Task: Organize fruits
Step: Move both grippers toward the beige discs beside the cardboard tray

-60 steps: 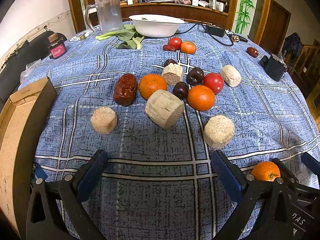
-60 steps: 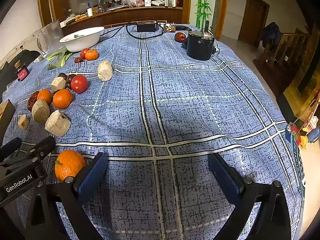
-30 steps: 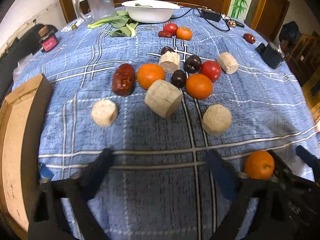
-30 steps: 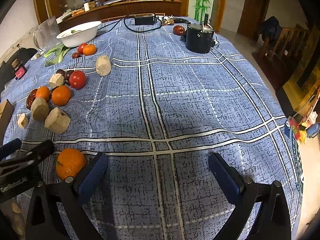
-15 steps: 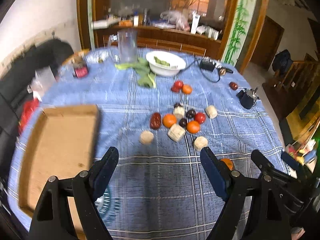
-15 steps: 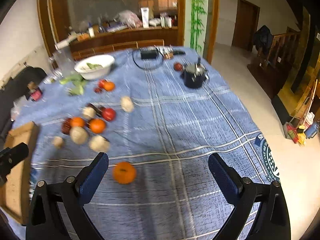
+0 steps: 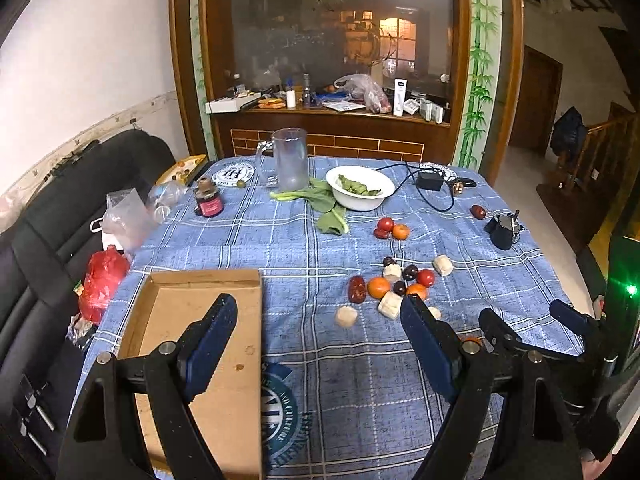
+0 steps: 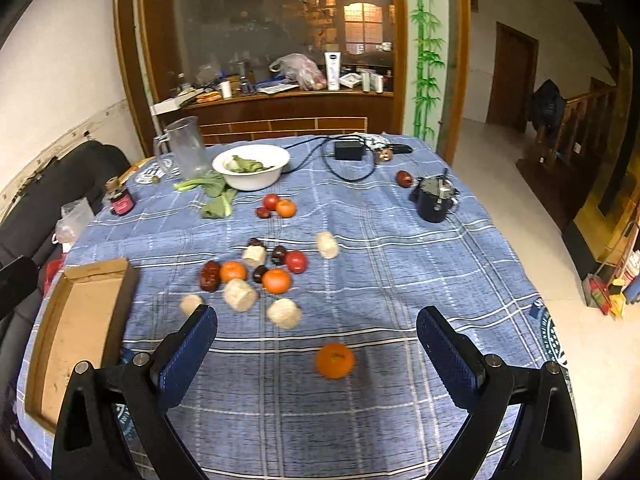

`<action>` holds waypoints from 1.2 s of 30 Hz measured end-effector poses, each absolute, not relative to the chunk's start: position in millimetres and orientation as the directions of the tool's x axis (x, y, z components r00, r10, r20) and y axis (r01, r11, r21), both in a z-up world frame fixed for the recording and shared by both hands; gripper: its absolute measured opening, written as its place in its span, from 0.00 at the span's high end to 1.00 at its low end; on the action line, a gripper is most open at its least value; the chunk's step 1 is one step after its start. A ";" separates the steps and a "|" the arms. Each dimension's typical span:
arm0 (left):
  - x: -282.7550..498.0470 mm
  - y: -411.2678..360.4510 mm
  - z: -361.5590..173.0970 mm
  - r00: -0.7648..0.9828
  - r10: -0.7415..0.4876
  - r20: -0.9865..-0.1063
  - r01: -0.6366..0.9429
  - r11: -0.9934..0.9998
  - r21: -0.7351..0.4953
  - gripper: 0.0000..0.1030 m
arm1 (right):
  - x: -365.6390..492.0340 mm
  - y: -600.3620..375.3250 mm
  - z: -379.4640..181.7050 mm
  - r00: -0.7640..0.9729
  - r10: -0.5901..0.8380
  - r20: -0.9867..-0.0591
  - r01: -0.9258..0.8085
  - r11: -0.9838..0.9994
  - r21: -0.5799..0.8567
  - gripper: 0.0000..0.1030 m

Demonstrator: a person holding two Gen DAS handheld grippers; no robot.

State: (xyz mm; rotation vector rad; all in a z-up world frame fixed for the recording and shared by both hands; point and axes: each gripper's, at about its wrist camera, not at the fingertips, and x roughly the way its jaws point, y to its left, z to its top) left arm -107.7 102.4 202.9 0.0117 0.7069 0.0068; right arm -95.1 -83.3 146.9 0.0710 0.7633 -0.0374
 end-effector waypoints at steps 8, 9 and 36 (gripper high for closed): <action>-115.8 103.2 201.7 0.767 0.042 -0.640 -0.003 0.998 0.062 0.19 | -96.6 -74.1 146.9 0.726 0.012 -0.687 0.039 0.998 0.059 0.02; -116.5 102.4 201.5 0.768 0.046 -0.638 -0.002 0.998 0.070 0.19 | -96.9 -74.5 145.9 0.725 0.013 -0.689 0.040 0.997 0.060 0.02; -65.7 140.1 119.6 0.565 0.010 -0.825 -0.103 0.993 -0.058 0.19 | -78.8 -155.0 80.4 0.581 0.011 -0.814 0.155 0.980 0.124 0.02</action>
